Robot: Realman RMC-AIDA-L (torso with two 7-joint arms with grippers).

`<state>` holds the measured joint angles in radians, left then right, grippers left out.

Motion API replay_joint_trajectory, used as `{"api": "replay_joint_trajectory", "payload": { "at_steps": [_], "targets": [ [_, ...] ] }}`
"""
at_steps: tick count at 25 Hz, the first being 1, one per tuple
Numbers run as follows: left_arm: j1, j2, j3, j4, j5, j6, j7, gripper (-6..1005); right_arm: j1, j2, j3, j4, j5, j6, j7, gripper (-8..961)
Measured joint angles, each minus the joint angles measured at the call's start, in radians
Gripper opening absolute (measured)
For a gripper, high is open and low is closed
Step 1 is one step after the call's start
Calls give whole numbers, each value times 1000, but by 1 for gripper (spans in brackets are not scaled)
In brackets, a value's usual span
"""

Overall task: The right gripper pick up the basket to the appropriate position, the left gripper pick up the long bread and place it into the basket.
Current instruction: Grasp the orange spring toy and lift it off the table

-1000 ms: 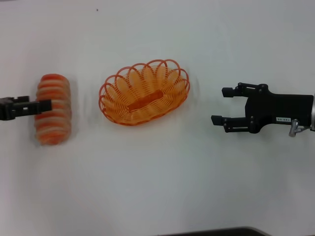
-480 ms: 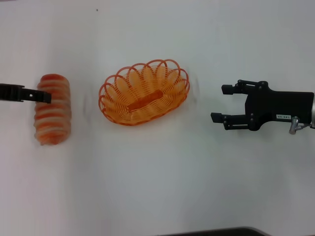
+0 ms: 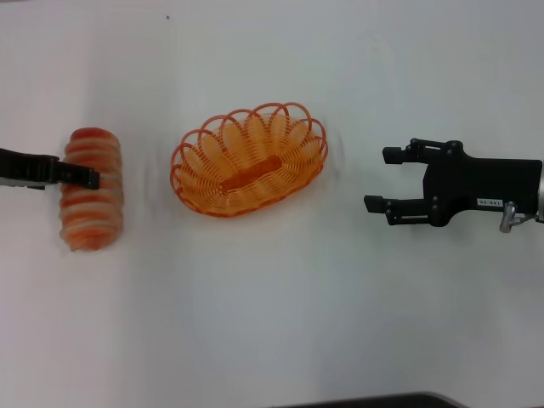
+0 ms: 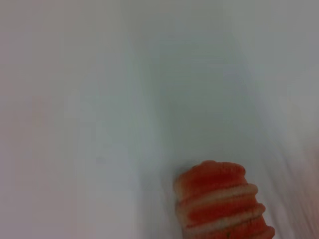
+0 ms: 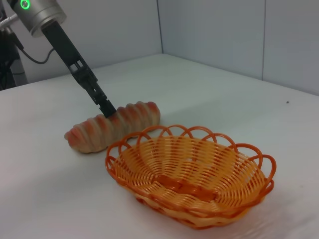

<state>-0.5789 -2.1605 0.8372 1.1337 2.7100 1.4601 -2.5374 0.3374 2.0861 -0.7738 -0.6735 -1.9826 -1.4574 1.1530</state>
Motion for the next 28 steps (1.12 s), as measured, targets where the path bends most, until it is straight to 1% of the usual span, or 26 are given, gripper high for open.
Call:
{"api": "replay_joint_trajectory", "payload": {
  "at_steps": [10, 17, 28],
  "targets": [
    [-15, -1, 0, -28, -8, 2, -21, 863, 3, 0, -5, -2, -2, 5, 1, 861],
    [-37, -1, 0, -72, -7, 3, -17, 848, 5, 0, -3, -2, -2, 6, 1, 858],
    [-39, -1, 5, -66, -10, 7, -19, 824, 5, 0, 1, -1, -2, 7, 1, 857]
  ]
}}
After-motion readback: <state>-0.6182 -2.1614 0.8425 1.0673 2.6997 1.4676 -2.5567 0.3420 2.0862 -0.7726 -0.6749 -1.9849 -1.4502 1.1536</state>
